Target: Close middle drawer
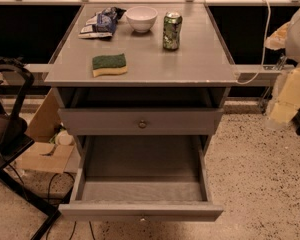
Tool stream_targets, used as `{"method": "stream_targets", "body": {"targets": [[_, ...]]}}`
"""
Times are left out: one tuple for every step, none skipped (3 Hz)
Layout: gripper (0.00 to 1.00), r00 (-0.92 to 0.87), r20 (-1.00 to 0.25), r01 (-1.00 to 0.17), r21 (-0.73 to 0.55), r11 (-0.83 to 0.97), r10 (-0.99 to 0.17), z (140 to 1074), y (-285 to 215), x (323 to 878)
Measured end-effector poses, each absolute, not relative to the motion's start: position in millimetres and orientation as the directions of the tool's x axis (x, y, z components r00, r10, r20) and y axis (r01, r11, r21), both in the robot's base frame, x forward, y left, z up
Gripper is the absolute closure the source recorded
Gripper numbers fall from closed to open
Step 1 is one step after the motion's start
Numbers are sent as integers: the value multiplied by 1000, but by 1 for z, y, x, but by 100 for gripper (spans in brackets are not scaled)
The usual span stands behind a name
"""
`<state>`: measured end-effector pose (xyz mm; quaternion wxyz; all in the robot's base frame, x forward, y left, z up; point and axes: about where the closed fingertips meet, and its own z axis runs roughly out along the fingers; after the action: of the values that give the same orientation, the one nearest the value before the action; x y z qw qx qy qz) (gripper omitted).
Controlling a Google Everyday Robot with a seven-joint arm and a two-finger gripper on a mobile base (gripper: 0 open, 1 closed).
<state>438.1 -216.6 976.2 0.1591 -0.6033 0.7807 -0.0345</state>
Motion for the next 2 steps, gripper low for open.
{"method": "stream_targets", "body": {"targets": [[0,-221,-207,-931,-246,270,-953,976,-217,438],[0,-242,-175,-931,-234,279,-954,951,-216,437]]}}
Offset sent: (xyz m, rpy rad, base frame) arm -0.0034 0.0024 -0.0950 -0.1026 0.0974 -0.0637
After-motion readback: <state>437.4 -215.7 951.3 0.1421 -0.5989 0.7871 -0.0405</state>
